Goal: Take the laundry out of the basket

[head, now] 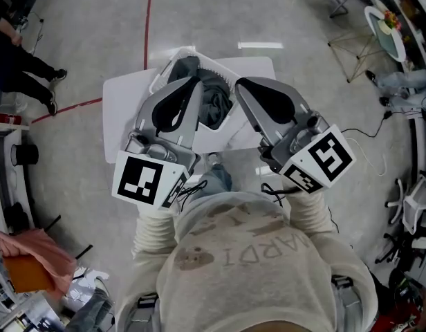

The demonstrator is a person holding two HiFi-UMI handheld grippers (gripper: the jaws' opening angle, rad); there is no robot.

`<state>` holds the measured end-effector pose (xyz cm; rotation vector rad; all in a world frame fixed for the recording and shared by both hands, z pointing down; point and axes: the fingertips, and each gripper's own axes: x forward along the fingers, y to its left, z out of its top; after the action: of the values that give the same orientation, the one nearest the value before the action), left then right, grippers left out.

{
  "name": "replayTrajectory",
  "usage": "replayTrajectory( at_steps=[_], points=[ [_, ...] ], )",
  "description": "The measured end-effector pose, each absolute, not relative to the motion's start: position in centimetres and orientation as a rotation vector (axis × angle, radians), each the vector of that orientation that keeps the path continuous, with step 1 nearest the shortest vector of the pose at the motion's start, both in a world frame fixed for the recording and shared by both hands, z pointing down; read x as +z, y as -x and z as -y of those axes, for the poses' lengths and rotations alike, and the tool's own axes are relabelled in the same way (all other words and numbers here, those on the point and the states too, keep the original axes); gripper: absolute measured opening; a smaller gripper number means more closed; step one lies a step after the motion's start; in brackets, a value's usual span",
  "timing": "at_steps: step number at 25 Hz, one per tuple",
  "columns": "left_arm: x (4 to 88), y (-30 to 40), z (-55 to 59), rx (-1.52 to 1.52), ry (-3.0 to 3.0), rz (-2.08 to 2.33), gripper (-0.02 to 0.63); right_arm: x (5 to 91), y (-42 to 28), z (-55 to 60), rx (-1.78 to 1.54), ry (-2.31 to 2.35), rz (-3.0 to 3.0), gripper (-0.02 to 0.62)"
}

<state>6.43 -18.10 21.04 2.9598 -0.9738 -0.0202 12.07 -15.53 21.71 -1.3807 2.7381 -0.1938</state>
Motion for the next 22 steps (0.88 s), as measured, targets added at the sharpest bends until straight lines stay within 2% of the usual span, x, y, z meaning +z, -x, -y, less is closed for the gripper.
replayTrajectory(
  at_steps=[12, 22],
  points=[
    [22.6, -3.9, 26.2, 0.017, -2.896, 1.113, 0.0, 23.1, -10.5, 23.9, -0.218, 1.302, -2.854, 0.028],
    [25.2, -4.0, 29.9, 0.062, -2.781, 1.304, 0.0, 23.9, -10.7, 27.7, -0.247, 1.058, -2.972, 0.028]
  ],
)
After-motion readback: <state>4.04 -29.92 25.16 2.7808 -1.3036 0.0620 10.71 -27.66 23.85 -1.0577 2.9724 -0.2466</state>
